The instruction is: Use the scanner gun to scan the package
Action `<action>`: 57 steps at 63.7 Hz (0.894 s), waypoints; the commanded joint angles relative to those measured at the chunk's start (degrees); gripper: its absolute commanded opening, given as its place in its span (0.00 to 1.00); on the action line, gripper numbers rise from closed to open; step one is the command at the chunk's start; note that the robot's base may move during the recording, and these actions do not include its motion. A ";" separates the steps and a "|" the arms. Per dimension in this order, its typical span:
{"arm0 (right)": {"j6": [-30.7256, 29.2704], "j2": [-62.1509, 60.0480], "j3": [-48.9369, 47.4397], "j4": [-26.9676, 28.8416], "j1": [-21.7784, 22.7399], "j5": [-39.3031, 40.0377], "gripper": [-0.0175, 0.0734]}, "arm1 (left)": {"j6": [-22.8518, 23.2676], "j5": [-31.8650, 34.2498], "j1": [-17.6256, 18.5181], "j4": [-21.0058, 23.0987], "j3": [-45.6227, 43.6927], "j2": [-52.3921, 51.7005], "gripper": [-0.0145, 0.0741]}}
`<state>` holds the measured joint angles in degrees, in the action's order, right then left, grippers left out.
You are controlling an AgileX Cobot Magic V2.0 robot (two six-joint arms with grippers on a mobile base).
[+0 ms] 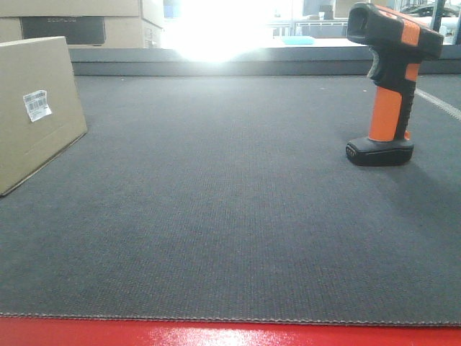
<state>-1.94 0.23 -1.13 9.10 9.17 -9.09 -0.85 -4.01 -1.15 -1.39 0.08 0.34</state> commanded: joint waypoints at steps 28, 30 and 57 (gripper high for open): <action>0.95 -0.23 1.13 -3.42 0.34 3.36 0.02 | 0.01 1.21 0.25 -0.07 -0.08 -0.34 0.04; 0.95 -0.23 1.13 -3.42 0.34 3.36 0.02 | 0.01 1.21 0.25 -0.07 -0.08 -0.34 0.04; 0.95 -0.23 1.13 -3.42 0.34 3.48 0.02 | 0.01 1.21 0.25 -0.07 -0.08 -0.34 0.04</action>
<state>-1.06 0.21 -0.16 6.18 9.17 -6.22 -0.85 -4.01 -1.15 -1.39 0.08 0.24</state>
